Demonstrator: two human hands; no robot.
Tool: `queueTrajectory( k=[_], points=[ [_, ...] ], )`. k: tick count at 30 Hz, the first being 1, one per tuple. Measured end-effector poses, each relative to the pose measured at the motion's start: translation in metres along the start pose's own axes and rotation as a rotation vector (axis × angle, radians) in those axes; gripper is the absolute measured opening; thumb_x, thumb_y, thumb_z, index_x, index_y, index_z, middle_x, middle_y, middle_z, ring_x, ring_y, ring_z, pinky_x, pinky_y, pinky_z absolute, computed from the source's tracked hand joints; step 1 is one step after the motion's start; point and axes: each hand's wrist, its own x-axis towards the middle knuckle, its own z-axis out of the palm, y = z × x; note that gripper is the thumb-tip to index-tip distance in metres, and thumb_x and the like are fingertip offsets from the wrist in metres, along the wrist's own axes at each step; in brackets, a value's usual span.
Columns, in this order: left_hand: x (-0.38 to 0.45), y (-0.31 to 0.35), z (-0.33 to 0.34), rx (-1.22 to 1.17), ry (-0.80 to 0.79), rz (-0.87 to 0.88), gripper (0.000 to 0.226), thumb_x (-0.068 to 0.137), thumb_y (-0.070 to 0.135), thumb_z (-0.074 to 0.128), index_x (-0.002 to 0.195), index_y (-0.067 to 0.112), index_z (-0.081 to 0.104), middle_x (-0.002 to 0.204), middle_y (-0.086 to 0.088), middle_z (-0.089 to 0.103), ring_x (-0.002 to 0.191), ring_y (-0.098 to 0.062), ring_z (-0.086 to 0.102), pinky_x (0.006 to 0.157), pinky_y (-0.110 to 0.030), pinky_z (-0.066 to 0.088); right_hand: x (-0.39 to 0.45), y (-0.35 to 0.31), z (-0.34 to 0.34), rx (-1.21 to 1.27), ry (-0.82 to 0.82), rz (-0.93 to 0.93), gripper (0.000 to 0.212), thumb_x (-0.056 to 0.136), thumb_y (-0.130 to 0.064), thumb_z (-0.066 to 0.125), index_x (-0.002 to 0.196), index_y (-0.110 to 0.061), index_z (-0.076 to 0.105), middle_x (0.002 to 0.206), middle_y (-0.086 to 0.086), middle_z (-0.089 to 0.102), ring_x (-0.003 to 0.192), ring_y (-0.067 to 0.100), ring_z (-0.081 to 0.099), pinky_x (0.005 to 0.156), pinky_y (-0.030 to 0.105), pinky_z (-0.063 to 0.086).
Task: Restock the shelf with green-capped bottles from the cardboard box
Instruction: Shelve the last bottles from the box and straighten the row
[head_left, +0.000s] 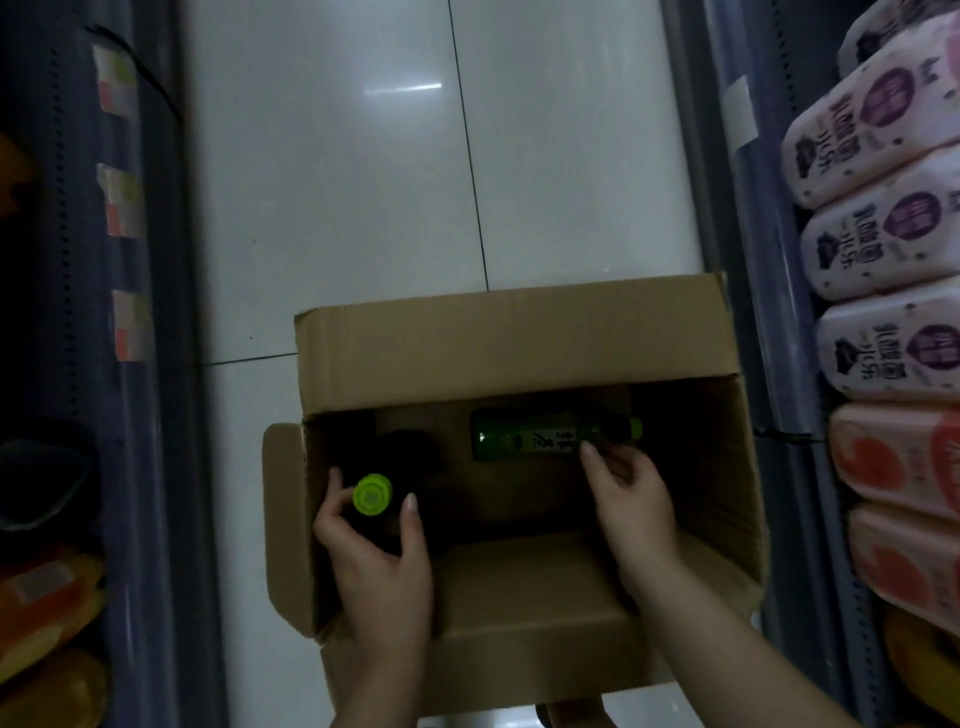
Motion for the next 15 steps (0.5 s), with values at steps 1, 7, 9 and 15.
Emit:
queueTrajectory(
  k=[1, 7, 9, 15],
  points=[
    [0.003, -0.002, 0.004, -0.005, -0.006, 0.008, 0.063, 0.084, 0.019, 0.068, 0.136, 0.020, 0.032, 0.153, -0.002, 0.033, 0.136, -0.014, 0.033, 0.103, -0.028, 0.031, 0.010, 0.003, 0.003, -0.005, 0.030, 0.049, 0.050, 0.088, -0.041, 0.062, 0.131, -0.017, 0.052, 0.110, -0.003, 0.057, 0.105, 0.017, 0.054, 0.081, 0.029, 0.042],
    [0.036, -0.008, 0.012, 0.013, 0.036, 0.208, 0.050, 0.085, 0.016, 0.067, 0.130, 0.023, 0.049, 0.138, -0.001, 0.050, 0.125, -0.008, 0.043, 0.099, -0.020, 0.030, 0.059, 0.019, 0.023, 0.181, 0.116, 0.402, 0.066, 0.086, -0.045, 0.065, 0.138, -0.012, 0.043, 0.130, 0.016, 0.055, 0.116, 0.036, 0.053, 0.092, 0.039, 0.047],
    [0.039, -0.010, 0.014, -0.003, 0.023, 0.243, 0.047, 0.085, 0.016, 0.067, 0.124, 0.034, 0.049, 0.138, 0.001, 0.050, 0.127, -0.010, 0.045, 0.100, -0.021, 0.031, 0.072, 0.021, 0.029, 0.322, 0.089, 0.480, 0.077, 0.079, -0.052, 0.069, 0.141, -0.014, 0.042, 0.134, 0.016, 0.053, 0.119, 0.038, 0.051, 0.101, 0.048, 0.045],
    [0.039, -0.020, 0.019, -0.060, 0.055, 0.299, 0.047, 0.083, 0.020, 0.069, 0.118, 0.046, 0.049, 0.139, 0.007, 0.049, 0.130, -0.008, 0.043, 0.095, 0.001, 0.028, 0.095, 0.032, 0.046, 0.554, 0.052, 0.554, 0.068, 0.083, -0.046, 0.068, 0.137, -0.012, 0.046, 0.133, 0.020, 0.053, 0.118, 0.039, 0.053, 0.102, 0.055, 0.042]
  ],
)
